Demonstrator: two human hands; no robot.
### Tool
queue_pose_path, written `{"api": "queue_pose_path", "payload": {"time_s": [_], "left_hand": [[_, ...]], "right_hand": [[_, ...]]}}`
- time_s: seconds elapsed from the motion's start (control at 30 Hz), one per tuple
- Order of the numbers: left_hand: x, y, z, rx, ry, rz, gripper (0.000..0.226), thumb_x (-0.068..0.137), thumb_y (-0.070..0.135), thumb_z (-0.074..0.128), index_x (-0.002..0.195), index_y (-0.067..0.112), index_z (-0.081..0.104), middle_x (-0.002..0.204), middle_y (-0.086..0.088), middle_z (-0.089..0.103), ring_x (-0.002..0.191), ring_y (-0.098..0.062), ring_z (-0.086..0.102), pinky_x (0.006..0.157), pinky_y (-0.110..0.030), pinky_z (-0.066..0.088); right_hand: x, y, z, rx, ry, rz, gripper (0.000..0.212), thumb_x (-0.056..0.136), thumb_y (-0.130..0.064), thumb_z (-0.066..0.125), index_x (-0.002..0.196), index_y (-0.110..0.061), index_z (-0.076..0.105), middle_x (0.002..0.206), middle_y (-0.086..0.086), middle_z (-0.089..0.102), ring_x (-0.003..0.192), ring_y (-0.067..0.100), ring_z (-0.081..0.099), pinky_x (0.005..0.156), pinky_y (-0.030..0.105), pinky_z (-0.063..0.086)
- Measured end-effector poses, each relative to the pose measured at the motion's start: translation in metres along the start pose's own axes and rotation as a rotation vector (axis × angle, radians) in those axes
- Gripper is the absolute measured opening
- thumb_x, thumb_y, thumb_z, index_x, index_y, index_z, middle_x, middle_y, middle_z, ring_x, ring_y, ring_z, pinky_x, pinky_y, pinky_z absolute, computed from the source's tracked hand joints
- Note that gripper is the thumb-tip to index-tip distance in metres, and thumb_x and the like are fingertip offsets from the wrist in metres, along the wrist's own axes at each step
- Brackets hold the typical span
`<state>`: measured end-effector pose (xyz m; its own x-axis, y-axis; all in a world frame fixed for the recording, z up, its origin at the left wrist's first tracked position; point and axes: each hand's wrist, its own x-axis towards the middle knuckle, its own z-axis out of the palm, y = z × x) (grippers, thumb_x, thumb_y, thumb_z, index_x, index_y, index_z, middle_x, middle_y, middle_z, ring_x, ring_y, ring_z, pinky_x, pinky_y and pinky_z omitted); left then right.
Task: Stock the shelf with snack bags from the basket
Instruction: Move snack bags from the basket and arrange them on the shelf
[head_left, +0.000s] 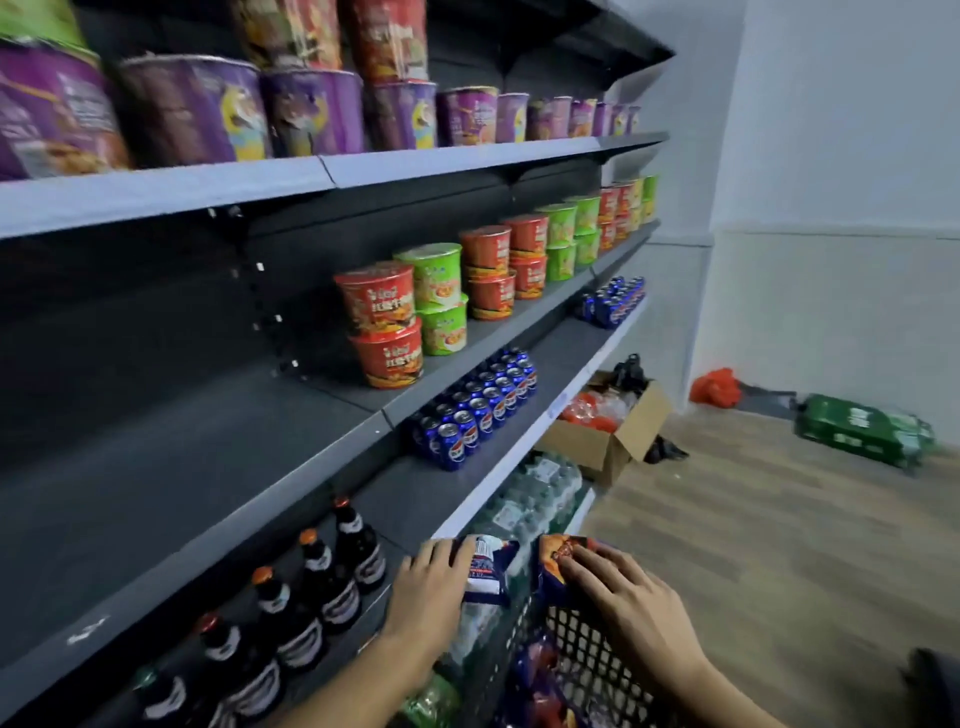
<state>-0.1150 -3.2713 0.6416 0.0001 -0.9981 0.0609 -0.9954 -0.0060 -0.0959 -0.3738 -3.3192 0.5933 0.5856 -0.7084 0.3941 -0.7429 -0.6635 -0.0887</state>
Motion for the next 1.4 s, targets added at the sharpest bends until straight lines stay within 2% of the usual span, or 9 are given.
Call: {"api": "queue_pose_path", "payload": {"time_s": [0.17, 0.27, 0.33, 0.4, 0.5, 0.57, 0.83, 1.07, 1.4], "left_hand": [[-0.088, -0.056, -0.023, 0.053, -0.026, -0.259, 0.086, 0.074, 0.017, 0.072, 0.148, 0.026, 0.029, 0.141, -0.003, 0.044, 0.13, -0.028, 0.04, 0.099, -0.041, 0.041], [-0.151, -0.107, -0.029, 0.111, -0.006, -0.411, 0.103, 0.011, 0.035, 0.087, 0.113, 0.029, 0.069, 0.097, 0.001, 0.069, 0.087, -0.022, 0.066, 0.062, -0.036, 0.056], [-0.2, -0.139, -0.031, 0.092, -0.004, -0.531, 0.108, 0.001, 0.041, 0.083, 0.107, 0.029, 0.071, 0.089, 0.002, 0.07, 0.078, -0.02, 0.067, 0.055, -0.034, 0.055], [-0.257, -0.155, -0.061, 0.038, -0.04, -0.651, 0.099, 0.033, 0.041, 0.086, 0.127, 0.028, 0.059, 0.107, -0.002, 0.065, 0.097, -0.024, 0.062, 0.074, -0.041, 0.053], [-0.342, -0.188, -0.087, 0.127, 0.077, -0.813, 0.076, 0.082, 0.026, 0.061, 0.148, 0.027, 0.023, 0.137, -0.005, 0.046, 0.127, -0.029, 0.041, 0.101, -0.04, 0.037], [-0.395, -0.21, -0.111, 0.162, 0.115, -0.927, 0.072, 0.086, 0.024, 0.058, 0.148, 0.026, 0.022, 0.139, -0.004, 0.045, 0.128, -0.028, 0.04, 0.102, -0.039, 0.038], [-0.559, -0.275, -0.186, 0.257, 0.188, -1.195, 0.065, 0.089, 0.024, 0.057, 0.147, 0.018, 0.027, 0.135, -0.009, 0.049, 0.124, -0.031, 0.044, 0.098, -0.042, 0.041], [-0.638, -0.295, -0.195, 0.308, 0.233, -1.284, 0.066, 0.092, 0.024, 0.055, 0.148, 0.017, 0.022, 0.139, -0.01, 0.045, 0.129, -0.032, 0.04, 0.103, -0.042, 0.04], [-0.735, -0.287, -0.194, 0.311, 0.119, -1.567, 0.069, 0.094, 0.022, 0.051, 0.152, 0.013, 0.014, 0.145, -0.013, 0.038, 0.132, -0.035, 0.035, 0.105, -0.045, 0.037]], "right_hand": [[0.04, -0.075, 0.002, 0.113, 0.106, -0.297, 0.047, 0.089, -0.03, 0.042, 0.134, -0.035, 0.055, 0.136, -0.013, 0.058, 0.118, 0.013, 0.061, 0.078, 0.024, 0.056], [0.064, -0.149, 0.001, 0.128, 0.227, -0.539, 0.04, 0.098, -0.048, 0.036, 0.131, -0.035, 0.053, 0.137, -0.016, 0.054, 0.128, 0.01, 0.045, 0.104, 0.019, 0.03], [0.074, -0.209, 0.0, 0.163, 0.274, -0.625, 0.04, 0.09, -0.046, 0.046, 0.128, -0.033, 0.053, 0.132, -0.014, 0.06, 0.127, 0.009, 0.046, 0.102, 0.022, 0.032], [0.082, -0.274, -0.004, 0.246, 0.286, -0.663, 0.037, 0.088, -0.029, 0.046, 0.124, -0.032, 0.054, 0.125, -0.013, 0.063, 0.109, 0.011, 0.064, 0.086, 0.025, 0.048], [0.086, -0.37, -0.027, 0.333, 0.196, -0.775, 0.072, 0.058, -0.021, 0.08, 0.126, -0.03, 0.059, 0.124, -0.012, 0.063, 0.099, 0.014, 0.069, 0.065, 0.025, 0.057], [0.085, -0.43, -0.053, 0.359, 0.143, -0.825, 0.084, 0.046, -0.025, 0.091, 0.125, -0.028, 0.064, 0.121, -0.011, 0.067, 0.1, 0.016, 0.068, 0.064, 0.026, 0.058], [0.053, -0.627, -0.142, 0.467, 0.178, -0.893, 0.076, 0.048, -0.02, 0.093, 0.119, -0.026, 0.067, 0.108, -0.011, 0.071, 0.092, 0.017, 0.069, 0.053, 0.029, 0.055], [0.029, -0.705, -0.163, 0.493, 0.205, -0.978, 0.076, 0.047, -0.018, 0.093, 0.119, -0.024, 0.068, 0.108, -0.01, 0.071, 0.092, 0.015, 0.068, 0.045, 0.027, 0.051], [-0.009, -0.813, -0.161, 0.665, 0.175, -1.226, 0.09, 0.032, -0.017, 0.098, 0.117, -0.025, 0.071, 0.105, -0.013, 0.072, 0.088, 0.014, 0.069, 0.039, 0.022, 0.047]]}}
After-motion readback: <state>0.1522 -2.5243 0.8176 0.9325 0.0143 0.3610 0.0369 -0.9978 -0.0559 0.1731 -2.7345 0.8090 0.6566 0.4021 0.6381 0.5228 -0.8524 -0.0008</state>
